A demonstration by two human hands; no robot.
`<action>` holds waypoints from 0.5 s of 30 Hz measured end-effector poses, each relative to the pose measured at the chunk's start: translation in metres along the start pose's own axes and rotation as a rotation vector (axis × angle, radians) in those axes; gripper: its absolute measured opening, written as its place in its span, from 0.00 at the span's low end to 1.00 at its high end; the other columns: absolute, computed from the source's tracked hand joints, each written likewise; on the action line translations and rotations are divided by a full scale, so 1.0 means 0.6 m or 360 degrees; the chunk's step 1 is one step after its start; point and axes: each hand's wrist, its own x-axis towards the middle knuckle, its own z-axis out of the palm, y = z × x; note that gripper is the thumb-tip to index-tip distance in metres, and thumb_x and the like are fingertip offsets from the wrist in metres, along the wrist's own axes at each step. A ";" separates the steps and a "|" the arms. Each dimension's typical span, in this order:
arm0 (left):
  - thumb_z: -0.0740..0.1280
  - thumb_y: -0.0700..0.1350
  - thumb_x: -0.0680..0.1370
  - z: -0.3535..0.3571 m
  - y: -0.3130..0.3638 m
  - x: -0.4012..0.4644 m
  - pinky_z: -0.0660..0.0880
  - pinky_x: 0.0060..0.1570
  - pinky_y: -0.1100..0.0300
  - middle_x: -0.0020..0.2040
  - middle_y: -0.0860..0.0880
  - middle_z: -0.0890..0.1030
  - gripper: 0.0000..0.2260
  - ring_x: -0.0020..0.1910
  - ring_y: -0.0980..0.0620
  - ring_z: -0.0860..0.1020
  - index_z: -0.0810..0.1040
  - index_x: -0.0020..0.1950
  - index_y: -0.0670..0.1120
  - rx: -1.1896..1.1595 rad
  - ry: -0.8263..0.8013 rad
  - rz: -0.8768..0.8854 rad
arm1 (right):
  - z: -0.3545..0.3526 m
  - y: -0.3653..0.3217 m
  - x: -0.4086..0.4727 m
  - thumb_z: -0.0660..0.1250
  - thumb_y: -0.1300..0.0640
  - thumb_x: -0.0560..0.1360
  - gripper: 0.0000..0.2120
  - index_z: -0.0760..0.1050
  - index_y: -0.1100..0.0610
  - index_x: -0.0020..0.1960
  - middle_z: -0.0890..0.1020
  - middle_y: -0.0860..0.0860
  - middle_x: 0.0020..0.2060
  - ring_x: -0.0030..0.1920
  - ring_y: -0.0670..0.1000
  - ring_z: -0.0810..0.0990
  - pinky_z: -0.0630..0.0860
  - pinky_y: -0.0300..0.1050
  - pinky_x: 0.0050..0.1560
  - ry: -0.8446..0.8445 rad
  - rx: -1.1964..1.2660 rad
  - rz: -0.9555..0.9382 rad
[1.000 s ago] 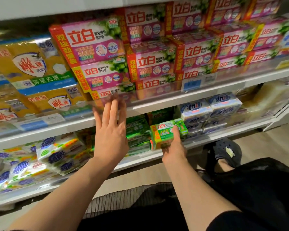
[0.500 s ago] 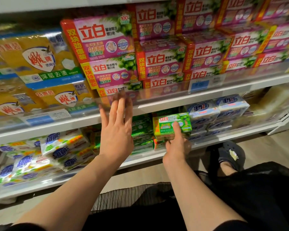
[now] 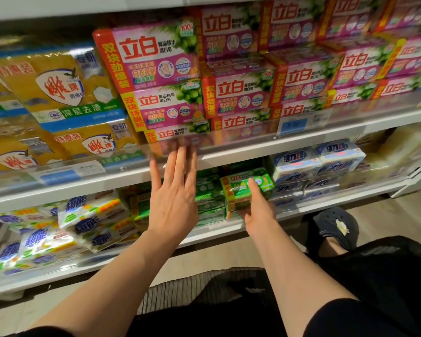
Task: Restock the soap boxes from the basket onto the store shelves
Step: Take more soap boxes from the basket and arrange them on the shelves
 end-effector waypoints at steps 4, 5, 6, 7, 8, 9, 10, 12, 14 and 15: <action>0.76 0.46 0.65 0.002 -0.002 -0.001 0.44 0.73 0.35 0.78 0.42 0.50 0.51 0.77 0.40 0.49 0.48 0.78 0.41 -0.0011 0.0007 0.0001 | -0.008 0.018 0.017 0.79 0.49 0.65 0.30 0.72 0.56 0.61 0.80 0.57 0.54 0.53 0.56 0.81 0.79 0.52 0.54 -0.0014 0.0062 0.0076; 0.76 0.46 0.65 0.003 -0.003 -0.002 0.43 0.73 0.36 0.78 0.42 0.50 0.51 0.77 0.40 0.49 0.47 0.78 0.41 -0.0012 0.0008 0.0008 | -0.008 0.023 0.020 0.79 0.50 0.64 0.31 0.72 0.56 0.62 0.80 0.57 0.55 0.54 0.56 0.80 0.79 0.53 0.56 -0.0012 0.0078 0.0061; 0.76 0.46 0.65 0.003 -0.004 -0.002 0.43 0.73 0.36 0.78 0.43 0.49 0.51 0.77 0.40 0.49 0.47 0.78 0.41 -0.0010 0.0009 0.0018 | -0.007 0.026 0.019 0.80 0.50 0.63 0.32 0.71 0.56 0.63 0.79 0.56 0.56 0.55 0.56 0.79 0.77 0.54 0.59 -0.0016 0.0072 0.0049; 0.76 0.46 0.65 0.003 -0.005 -0.002 0.42 0.73 0.37 0.78 0.43 0.49 0.51 0.77 0.40 0.49 0.48 0.78 0.41 -0.0008 0.0008 0.0029 | -0.006 0.029 0.020 0.79 0.51 0.63 0.31 0.71 0.56 0.61 0.79 0.56 0.57 0.57 0.57 0.79 0.76 0.55 0.60 -0.0014 0.0050 0.0030; 0.76 0.46 0.65 0.003 -0.005 -0.002 0.42 0.73 0.38 0.78 0.43 0.50 0.51 0.77 0.41 0.49 0.48 0.78 0.41 -0.0007 0.0006 0.0034 | -0.004 0.031 0.022 0.79 0.51 0.65 0.27 0.71 0.56 0.58 0.78 0.57 0.58 0.57 0.57 0.78 0.75 0.56 0.61 0.0020 -0.0013 0.0003; 0.77 0.46 0.65 0.003 -0.006 -0.002 0.41 0.73 0.38 0.78 0.43 0.50 0.51 0.77 0.41 0.50 0.48 0.78 0.41 -0.0004 0.0005 0.0034 | 0.000 0.032 0.021 0.77 0.51 0.66 0.24 0.71 0.57 0.56 0.77 0.58 0.58 0.58 0.58 0.77 0.75 0.57 0.61 0.0078 -0.0104 -0.0038; 0.77 0.46 0.64 0.003 -0.006 -0.002 0.40 0.73 0.38 0.78 0.42 0.50 0.51 0.77 0.40 0.50 0.48 0.78 0.41 -0.0001 0.0005 0.0032 | 0.003 0.031 0.019 0.76 0.50 0.68 0.24 0.70 0.59 0.56 0.76 0.59 0.59 0.59 0.59 0.77 0.75 0.57 0.61 0.0144 -0.0207 -0.0084; 0.77 0.46 0.65 0.003 -0.006 -0.003 0.40 0.73 0.39 0.78 0.42 0.51 0.51 0.77 0.40 0.50 0.48 0.78 0.41 0.0002 0.0012 0.0028 | 0.009 0.029 0.017 0.74 0.46 0.70 0.29 0.70 0.62 0.62 0.74 0.60 0.61 0.60 0.60 0.76 0.75 0.57 0.61 0.0265 -0.0414 -0.0215; 0.77 0.46 0.65 0.004 -0.005 -0.002 0.40 0.73 0.39 0.77 0.42 0.51 0.51 0.76 0.40 0.51 0.48 0.78 0.41 -0.0003 0.0008 0.0026 | 0.010 0.031 0.016 0.73 0.43 0.70 0.34 0.69 0.64 0.66 0.75 0.59 0.62 0.61 0.60 0.76 0.75 0.57 0.61 0.0273 -0.0505 -0.0298; 0.77 0.46 0.65 0.004 -0.005 -0.002 0.40 0.73 0.39 0.77 0.42 0.52 0.51 0.76 0.40 0.51 0.48 0.78 0.41 -0.0004 0.0003 0.0023 | 0.009 0.032 0.015 0.74 0.44 0.70 0.33 0.69 0.63 0.66 0.75 0.59 0.62 0.61 0.60 0.76 0.75 0.57 0.61 0.0261 -0.0534 -0.0310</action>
